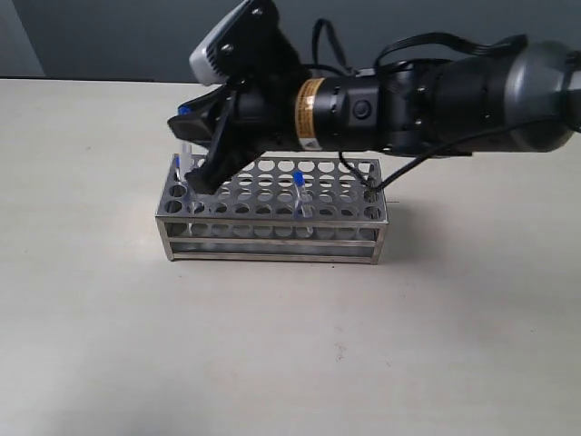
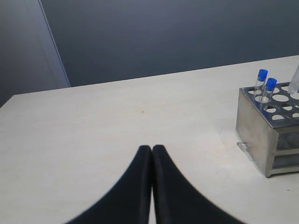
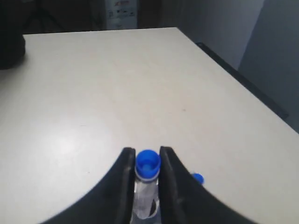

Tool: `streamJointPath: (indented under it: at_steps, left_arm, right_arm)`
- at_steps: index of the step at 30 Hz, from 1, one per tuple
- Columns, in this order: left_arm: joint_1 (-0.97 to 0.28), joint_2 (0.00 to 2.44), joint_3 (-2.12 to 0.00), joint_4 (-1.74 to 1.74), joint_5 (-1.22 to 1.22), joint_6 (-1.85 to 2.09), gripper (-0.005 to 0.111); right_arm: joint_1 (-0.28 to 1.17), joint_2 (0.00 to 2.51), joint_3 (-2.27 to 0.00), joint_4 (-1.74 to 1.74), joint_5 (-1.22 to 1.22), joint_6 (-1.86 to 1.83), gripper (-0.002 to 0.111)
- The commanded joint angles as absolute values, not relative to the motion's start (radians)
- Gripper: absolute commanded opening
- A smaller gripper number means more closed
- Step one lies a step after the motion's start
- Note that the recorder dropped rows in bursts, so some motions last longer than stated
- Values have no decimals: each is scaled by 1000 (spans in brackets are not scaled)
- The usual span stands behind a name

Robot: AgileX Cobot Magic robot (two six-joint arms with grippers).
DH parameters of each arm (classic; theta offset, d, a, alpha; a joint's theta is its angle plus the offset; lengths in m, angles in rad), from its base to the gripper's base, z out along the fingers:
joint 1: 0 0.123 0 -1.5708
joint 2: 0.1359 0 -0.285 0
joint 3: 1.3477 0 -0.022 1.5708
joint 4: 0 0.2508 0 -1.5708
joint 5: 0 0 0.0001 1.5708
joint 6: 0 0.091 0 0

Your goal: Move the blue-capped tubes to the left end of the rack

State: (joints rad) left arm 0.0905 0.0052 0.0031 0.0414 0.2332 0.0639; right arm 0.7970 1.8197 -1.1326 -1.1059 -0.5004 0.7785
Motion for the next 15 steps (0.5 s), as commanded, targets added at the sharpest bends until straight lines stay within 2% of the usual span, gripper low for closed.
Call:
streamJointPath:
  at_steps: [1, 15]
  left_arm:
    - [88, 0, 0, 43, 232, 63, 1]
    - [88, 0, 0, 43, 232, 63, 1]
  right_arm:
    - [838, 1891, -1211, -1151, -502, 816, -1]
    - [838, 1929, -1235, -1180, -414, 816, -1]
